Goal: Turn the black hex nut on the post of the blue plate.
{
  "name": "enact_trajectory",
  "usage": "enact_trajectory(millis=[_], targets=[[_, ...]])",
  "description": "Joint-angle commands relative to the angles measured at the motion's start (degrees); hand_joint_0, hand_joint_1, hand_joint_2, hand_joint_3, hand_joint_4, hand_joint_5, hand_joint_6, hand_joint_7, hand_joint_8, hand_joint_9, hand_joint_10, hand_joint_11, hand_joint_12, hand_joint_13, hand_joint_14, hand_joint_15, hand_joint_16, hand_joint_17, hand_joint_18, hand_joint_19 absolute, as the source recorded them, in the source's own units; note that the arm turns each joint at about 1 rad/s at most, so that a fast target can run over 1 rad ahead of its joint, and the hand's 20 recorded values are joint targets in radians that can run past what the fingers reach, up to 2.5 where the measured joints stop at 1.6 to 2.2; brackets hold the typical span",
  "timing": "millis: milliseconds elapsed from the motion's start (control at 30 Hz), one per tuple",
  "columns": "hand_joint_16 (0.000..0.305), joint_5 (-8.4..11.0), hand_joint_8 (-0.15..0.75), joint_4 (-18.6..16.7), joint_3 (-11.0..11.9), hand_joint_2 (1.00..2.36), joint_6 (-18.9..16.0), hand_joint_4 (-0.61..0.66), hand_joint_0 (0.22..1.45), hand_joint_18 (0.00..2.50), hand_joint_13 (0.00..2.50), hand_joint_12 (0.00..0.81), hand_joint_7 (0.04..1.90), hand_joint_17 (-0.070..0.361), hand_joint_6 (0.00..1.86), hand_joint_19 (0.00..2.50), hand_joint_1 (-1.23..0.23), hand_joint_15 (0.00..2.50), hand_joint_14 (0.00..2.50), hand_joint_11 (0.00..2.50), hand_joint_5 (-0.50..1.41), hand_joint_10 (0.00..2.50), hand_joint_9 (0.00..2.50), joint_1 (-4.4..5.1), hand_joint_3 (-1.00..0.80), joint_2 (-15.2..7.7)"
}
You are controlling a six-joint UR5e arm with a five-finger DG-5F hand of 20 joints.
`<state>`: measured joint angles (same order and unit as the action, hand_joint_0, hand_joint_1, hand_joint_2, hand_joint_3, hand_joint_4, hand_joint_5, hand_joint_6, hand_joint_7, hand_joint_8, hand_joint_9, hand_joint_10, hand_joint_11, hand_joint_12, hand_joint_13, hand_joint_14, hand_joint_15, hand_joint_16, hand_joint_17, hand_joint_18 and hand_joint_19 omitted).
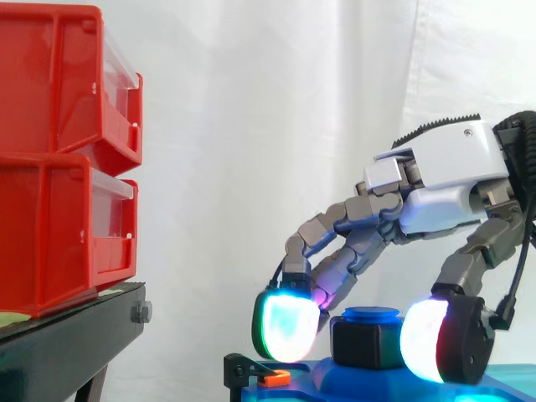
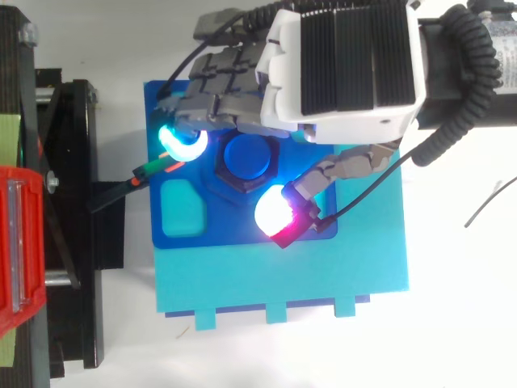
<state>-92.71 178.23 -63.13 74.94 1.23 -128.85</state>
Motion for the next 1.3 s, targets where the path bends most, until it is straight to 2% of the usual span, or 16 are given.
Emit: enact_trajectory(millis=[0,100,667,1267], targets=[[0.063,0.07,0.350,-0.60,-1.47,1.00,0.12,0.27,0.40,0.44,0.53,0.467,0.84,0.142,0.50,0.23,-0.79,0.10,0.00,0.09,-0.23,0.00,0.53,0.18,-0.50,0.00],[0.061,0.07,0.343,-2.27,-2.09,1.00,0.12,0.27,0.42,0.43,0.53,0.458,0.85,0.138,0.50,0.24,-0.79,0.10,0.00,0.08,-0.22,0.00,0.52,0.35,-0.50,0.09],[0.057,-0.10,0.333,-2.62,-2.17,1.00,0.12,0.29,0.47,0.42,0.52,0.435,0.95,0.127,0.50,0.26,-0.71,0.11,0.00,0.08,-0.20,0.00,0.53,0.44,-0.50,0.00],[0.050,-0.19,0.306,-2.89,-2.09,1.01,-0.14,0.26,0.58,0.41,0.52,0.407,1.03,0.114,0.50,0.27,-0.79,0.11,0.00,0.08,-0.19,0.00,0.52,0.44,-0.43,0.00]])
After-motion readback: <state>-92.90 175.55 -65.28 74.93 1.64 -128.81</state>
